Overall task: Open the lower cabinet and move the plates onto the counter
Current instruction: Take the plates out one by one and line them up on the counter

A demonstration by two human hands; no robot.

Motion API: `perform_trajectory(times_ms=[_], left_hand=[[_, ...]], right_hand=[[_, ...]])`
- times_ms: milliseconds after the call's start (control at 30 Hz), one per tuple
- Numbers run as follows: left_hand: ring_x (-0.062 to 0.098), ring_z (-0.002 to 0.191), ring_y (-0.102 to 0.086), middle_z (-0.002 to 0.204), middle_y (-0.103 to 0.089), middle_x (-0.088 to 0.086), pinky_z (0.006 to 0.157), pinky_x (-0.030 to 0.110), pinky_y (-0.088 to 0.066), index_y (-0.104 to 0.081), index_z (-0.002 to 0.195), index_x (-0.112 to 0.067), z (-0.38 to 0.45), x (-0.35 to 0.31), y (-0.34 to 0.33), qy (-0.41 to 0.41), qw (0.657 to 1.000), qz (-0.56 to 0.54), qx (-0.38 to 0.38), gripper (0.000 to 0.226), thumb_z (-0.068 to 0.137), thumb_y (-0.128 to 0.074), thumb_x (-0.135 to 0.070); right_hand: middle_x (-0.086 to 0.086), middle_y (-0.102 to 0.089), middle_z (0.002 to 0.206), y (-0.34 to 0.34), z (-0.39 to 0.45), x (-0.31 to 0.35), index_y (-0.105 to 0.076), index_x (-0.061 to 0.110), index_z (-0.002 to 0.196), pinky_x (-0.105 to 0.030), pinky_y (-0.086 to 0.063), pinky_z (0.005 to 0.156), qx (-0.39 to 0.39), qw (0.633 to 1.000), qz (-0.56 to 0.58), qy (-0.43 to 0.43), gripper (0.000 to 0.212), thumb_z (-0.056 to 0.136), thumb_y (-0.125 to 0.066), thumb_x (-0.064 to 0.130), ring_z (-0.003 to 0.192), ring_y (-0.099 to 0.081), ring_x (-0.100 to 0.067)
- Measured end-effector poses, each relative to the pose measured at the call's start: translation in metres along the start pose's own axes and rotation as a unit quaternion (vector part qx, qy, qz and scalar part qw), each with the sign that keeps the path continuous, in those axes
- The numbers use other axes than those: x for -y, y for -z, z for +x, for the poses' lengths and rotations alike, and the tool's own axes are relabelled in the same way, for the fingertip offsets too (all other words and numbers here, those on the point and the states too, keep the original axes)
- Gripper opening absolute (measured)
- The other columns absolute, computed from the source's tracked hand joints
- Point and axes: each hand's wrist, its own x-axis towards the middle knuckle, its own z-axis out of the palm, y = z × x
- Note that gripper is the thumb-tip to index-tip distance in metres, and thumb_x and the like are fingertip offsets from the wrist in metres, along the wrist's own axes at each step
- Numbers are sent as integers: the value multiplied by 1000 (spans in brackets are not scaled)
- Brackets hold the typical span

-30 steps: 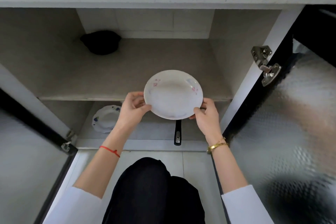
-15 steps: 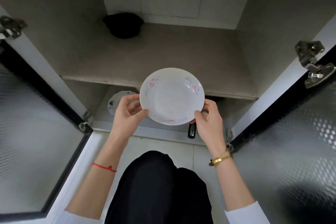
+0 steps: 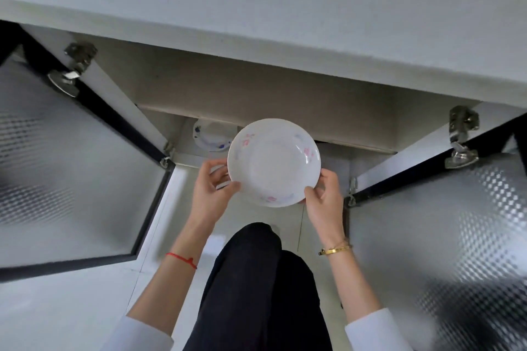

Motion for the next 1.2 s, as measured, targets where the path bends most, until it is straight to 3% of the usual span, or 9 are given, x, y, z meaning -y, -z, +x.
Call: perform_trajectory(times_ms=[67, 167, 333, 433, 633, 733, 867, 1000, 1200], left_hand=[[26, 99, -66, 107, -71, 6, 86, 40, -55, -54, 108, -16, -28, -20, 10, 15, 1000, 0, -7, 44, 75, -65, 10], [26, 101, -66, 108, -70, 9, 84, 38, -55, -54, 109, -15, -76, -54, 27, 38, 999, -9, -17, 44, 75, -65, 10], [20, 99, -67, 107, -72, 9, 79, 31, -54, -55, 111, -17, -150, -115, 50, 64, 997, -14, -43, 46, 74, -65, 9], [20, 99, -67, 106, -72, 9, 78, 31, -54, -54, 112, -15, -189, -154, 59, 64, 997, -23, -45, 46, 74, -65, 10], [16, 97, -69, 106, -72, 7, 70, 21, -54, -55, 111, -15, -238, -230, 61, 37, 997, -36, -48, 47, 73, -66, 10], [11, 92, -70, 104, -73, 5, 65, 15, -52, -56, 109, -16, -243, -260, 55, 18, 998, -40, -38, 46, 72, -66, 9], [9, 91, -70, 99, -75, -2, 69, 20, -52, -56, 108, -21, -232, -289, 44, -4, 999, -39, -15, 46, 72, -66, 5], [12, 97, -69, 102, -74, -3, 74, 26, -55, -55, 111, -18, -207, -315, 29, -16, 999, -48, 9, 47, 72, -65, 6], [21, 100, -68, 103, -74, 2, 88, 38, -55, -53, 115, -16, -149, -360, 5, -30, 998, -36, 52, 48, 73, -65, 3]], right_hand=[[8, -61, 103, 9, -22, 21, -48, 21, 110, -7, -48, 63, 7, 1000, -5, -18, 36, 82, -50, -2, 85, -61, -1], [2, -61, 106, 24, -60, 57, -48, 19, 111, -28, -57, 71, 28, 999, -9, -40, 36, 82, -50, -3, 79, -62, 1], [1, -59, 103, 53, -120, 125, -46, 16, 108, -7, -47, 54, 56, 997, -15, -44, 35, 81, -51, -5, 71, -59, 13], [3, -59, 103, 74, -149, 168, -46, 13, 110, -8, -47, 52, 62, 997, -14, -45, 35, 81, -52, -4, 68, -61, 8], [6, -58, 105, 114, -184, 249, -46, 10, 115, -23, -55, 56, 66, 996, 35, -40, 38, 80, -52, -5, 88, -63, -8], [7, -58, 106, 130, -187, 279, -46, 12, 114, -20, -54, 55, 53, 997, 47, -20, 38, 80, -52, -5, 82, -62, 3], [7, -59, 103, 144, -174, 305, -47, 13, 112, -20, -55, 56, 24, 998, 55, 2, 37, 80, -52, -5, 88, -62, -8], [13, -59, 94, 151, -149, 324, -48, 18, 109, -13, -52, 54, -6, 999, 54, 7, 36, 80, -53, -3, 84, -61, -4], [13, -58, 96, 154, -95, 352, -48, 14, 111, -26, -56, 63, -45, 997, 50, 23, 35, 81, -53, -1, 83, -63, -10]])
